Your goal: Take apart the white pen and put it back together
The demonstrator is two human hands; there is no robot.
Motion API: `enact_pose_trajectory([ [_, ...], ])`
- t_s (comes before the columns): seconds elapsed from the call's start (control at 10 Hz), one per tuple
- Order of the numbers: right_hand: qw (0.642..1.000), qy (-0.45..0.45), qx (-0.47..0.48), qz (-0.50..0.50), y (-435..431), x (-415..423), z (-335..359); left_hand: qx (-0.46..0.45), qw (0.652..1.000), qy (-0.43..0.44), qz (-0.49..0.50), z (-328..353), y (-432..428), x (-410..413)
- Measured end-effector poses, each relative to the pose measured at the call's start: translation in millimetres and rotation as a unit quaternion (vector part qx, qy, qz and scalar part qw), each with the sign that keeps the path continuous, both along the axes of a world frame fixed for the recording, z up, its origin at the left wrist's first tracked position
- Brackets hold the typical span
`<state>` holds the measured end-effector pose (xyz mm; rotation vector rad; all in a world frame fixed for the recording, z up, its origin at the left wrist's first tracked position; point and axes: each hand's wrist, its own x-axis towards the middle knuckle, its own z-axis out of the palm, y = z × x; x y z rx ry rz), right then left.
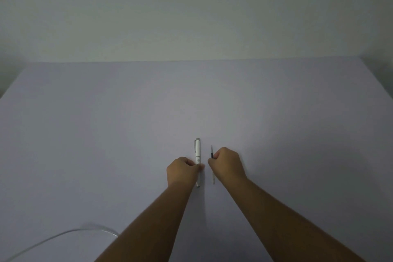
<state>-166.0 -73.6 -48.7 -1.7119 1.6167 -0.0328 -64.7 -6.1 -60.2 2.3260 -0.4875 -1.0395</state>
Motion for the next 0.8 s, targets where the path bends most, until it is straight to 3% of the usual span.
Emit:
enact_pose_trajectory([
  [0.6,1.0,-0.007,-0.005,-0.01,2.5,-3.4,2.7,0.002,1.0,-0.011,-0.019,4.7,2.9,2.1],
  [0.8,0.997,-0.033,-0.042,-0.058,-2.2,-6.5,13.5,-0.012,0.999,-0.045,-0.008,14.2,12.2,8.3],
])
